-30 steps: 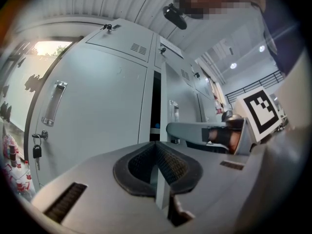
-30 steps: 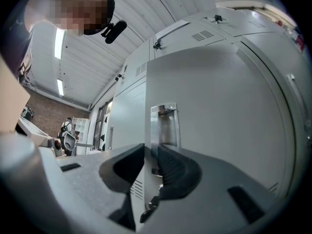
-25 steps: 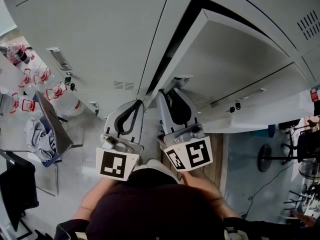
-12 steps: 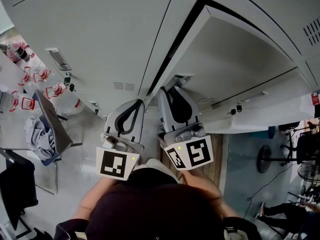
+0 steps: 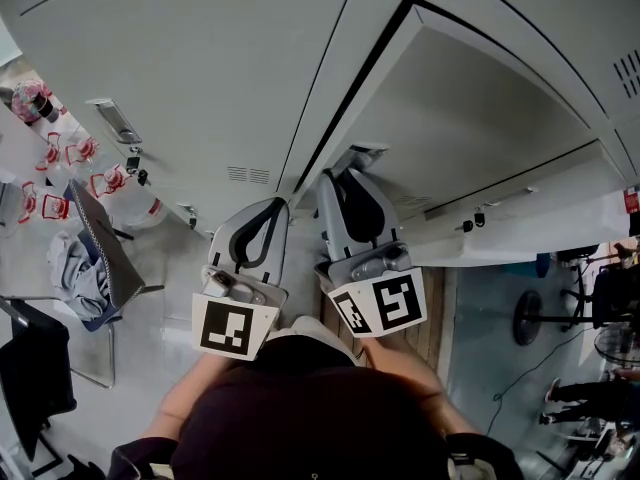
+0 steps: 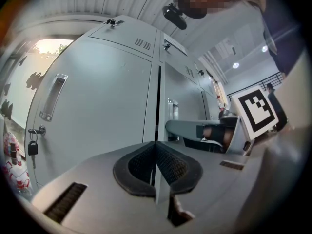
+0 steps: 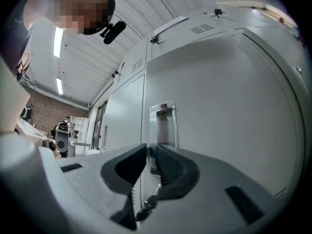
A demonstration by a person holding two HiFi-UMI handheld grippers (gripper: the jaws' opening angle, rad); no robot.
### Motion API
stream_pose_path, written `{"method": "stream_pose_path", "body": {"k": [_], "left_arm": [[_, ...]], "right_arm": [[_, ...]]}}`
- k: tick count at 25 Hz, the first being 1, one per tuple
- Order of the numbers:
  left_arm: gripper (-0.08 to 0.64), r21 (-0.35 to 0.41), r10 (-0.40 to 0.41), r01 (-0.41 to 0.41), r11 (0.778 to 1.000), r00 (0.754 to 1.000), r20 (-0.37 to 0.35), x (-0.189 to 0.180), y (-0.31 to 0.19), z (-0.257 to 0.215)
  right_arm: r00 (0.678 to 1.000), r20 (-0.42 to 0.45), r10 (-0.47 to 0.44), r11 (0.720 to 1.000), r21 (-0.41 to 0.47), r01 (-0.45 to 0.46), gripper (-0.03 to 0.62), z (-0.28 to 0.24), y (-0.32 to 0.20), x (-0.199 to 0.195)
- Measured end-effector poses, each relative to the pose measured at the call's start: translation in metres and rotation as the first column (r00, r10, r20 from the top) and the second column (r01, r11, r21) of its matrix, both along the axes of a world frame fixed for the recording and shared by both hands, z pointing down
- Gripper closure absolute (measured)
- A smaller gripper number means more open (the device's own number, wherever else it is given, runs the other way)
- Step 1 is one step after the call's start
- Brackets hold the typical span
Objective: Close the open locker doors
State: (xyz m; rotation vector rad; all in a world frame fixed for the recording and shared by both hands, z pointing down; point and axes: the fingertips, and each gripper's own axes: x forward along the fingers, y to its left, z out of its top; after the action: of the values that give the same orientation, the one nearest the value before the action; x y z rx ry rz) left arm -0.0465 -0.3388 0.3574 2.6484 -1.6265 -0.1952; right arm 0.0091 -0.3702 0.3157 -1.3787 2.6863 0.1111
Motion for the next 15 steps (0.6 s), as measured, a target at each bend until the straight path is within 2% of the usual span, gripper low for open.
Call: {"method": "stream_pose_path", "body": {"k": [15], "left_arm": [[0.558, -0.017, -0.014, 0.014, 1.000, 1.000, -0.001, -0.007, -0.007, 0.005]], "right_arm": [[1.000, 0.001, 0.014, 1.000, -0.006, -0.014, 0.538, -0.001, -0.016, -0.001]]}}
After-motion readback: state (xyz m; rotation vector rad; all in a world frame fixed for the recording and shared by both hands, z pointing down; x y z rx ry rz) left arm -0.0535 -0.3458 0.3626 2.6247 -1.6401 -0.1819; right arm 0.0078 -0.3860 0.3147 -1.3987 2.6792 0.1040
